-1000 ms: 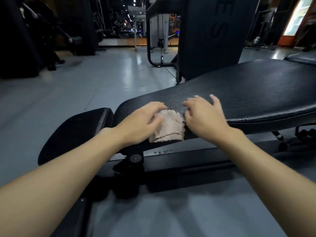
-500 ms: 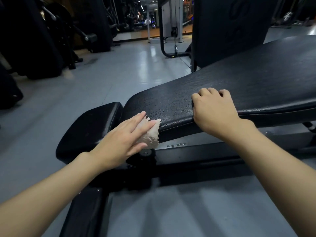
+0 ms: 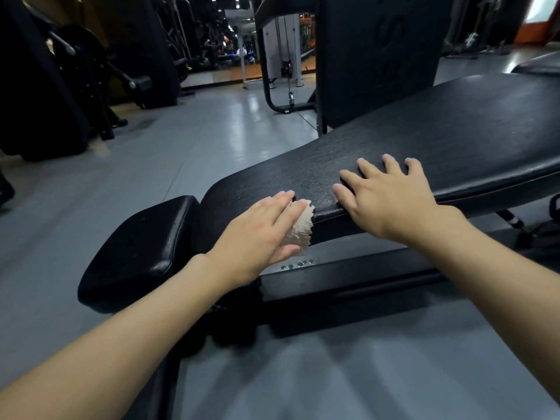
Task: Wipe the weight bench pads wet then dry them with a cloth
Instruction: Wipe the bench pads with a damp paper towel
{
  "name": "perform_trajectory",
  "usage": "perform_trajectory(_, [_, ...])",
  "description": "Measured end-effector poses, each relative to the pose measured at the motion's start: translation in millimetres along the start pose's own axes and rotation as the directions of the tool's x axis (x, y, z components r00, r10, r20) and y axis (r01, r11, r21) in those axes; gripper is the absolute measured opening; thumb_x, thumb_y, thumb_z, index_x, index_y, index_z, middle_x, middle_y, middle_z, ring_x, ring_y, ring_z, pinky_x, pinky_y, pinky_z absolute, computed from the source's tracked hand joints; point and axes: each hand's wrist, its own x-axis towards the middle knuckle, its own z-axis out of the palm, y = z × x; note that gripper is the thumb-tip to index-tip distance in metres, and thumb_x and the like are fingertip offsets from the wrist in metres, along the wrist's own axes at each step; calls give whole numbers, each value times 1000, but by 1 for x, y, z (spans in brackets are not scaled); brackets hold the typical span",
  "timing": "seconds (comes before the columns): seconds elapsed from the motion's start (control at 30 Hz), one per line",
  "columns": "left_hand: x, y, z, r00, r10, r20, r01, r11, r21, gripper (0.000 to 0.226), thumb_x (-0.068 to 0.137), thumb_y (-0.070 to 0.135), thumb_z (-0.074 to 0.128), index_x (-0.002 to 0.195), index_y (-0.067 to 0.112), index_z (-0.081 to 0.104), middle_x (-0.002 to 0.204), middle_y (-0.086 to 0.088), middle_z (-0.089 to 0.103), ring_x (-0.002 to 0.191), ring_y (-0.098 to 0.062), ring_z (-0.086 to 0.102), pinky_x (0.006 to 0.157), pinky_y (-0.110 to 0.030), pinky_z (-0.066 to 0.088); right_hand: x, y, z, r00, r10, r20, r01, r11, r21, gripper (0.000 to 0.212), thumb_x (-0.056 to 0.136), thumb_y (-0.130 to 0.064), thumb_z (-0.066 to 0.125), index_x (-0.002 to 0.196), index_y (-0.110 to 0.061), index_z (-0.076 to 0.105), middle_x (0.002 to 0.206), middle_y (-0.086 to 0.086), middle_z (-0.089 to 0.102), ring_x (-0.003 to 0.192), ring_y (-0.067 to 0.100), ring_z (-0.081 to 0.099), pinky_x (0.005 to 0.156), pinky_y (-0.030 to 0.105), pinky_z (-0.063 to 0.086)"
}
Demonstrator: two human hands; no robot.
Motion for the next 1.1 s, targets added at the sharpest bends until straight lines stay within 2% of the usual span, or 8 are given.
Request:
perform_trajectory(0.17, [-25, -16, -2, 999, -17, 29, 18, 1000, -20, 79, 91, 52, 53, 155, 21, 19, 158, -11, 33, 147, -25, 29, 118, -38, 30, 12, -3, -3, 996, 25, 87, -26, 1000, 12, 64, 95, -64, 1, 151, -40, 19, 164, 0, 16, 147, 41, 14, 111, 61, 14])
perform_trajectory(0.33, [-37, -18, -3, 1000, -25, 2, 25, 1000, 12, 76, 90, 49, 54, 153, 12, 31, 155, -14, 37, 143, -28, 37, 116, -38, 33, 10, 1, -6, 994, -16, 106, 7, 996, 88, 65, 93, -63, -1, 149, -41, 25, 163, 0, 18, 148, 39, 12, 112, 61, 11])
perform_trajectory(0.5, [38, 32, 0, 996, 27, -82, -28, 1000, -1, 74, 91, 53, 44, 150, 8, 36, 152, -18, 40, 140, -30, 40, 114, -39, 34, -4, 36, -2, 996, -25, -85, 30, 998, 58, 55, 97, -52, 9, 125, -33, 51, 134, 0, 49, 135, 26, 38, 108, 58, 22])
perform_trajectory(0.63, [101, 69, -3, 990, 72, -118, -81, 994, -77, 77, 87, 55, 44, 147, 7, 40, 151, -17, 43, 138, -31, 43, 112, -37, 34, -15, 67, 7, 975, 101, -199, -94, 994, 46, 49, 101, -42, 20, 122, -24, 61, 135, 5, 57, 132, 31, 43, 107, 56, 24])
perform_trajectory(0.8, [73, 48, -9, 993, 89, -74, -97, 990, -105, 79, 88, 57, 46, 154, 19, 27, 159, -9, 32, 146, -23, 31, 116, -34, 29, -11, 74, 13, 934, 122, -335, -81, 988, 133, 54, 96, -43, 21, 99, -20, 69, 112, 1, 69, 117, 24, 56, 105, 48, 31])
perform_trajectory(0.9, [52, 33, -7, 996, 79, -45, -82, 994, -68, 79, 88, 53, 52, 155, 20, 25, 159, -9, 31, 146, -23, 32, 116, -34, 30, -4, 87, 8, 921, 167, -353, -109, 978, 178, 41, 95, -35, 31, 88, -19, 68, 102, -1, 70, 122, 22, 54, 109, 48, 22])
perform_trajectory(1.0, [53, 35, -5, 994, 92, -56, -92, 996, -9, 77, 89, 51, 52, 153, 14, 30, 156, -12, 35, 142, -27, 37, 112, -34, 34, -7, 99, 6, 866, 274, -417, -179, 951, 254, 36, 95, -28, 38, 101, -13, 70, 103, 6, 70, 124, 27, 53, 111, 50, 19])
perform_trajectory(1.1, [92, 63, -7, 979, 170, -112, -174, 984, -24, 75, 93, 54, 43, 152, 8, 32, 155, -14, 37, 142, -29, 38, 113, -37, 34, -17, 103, 4, 817, 307, -488, -52, 882, 468, 35, 96, -20, 45, 121, -11, 67, 114, 8, 71, 112, 27, 61, 107, 42, 35])
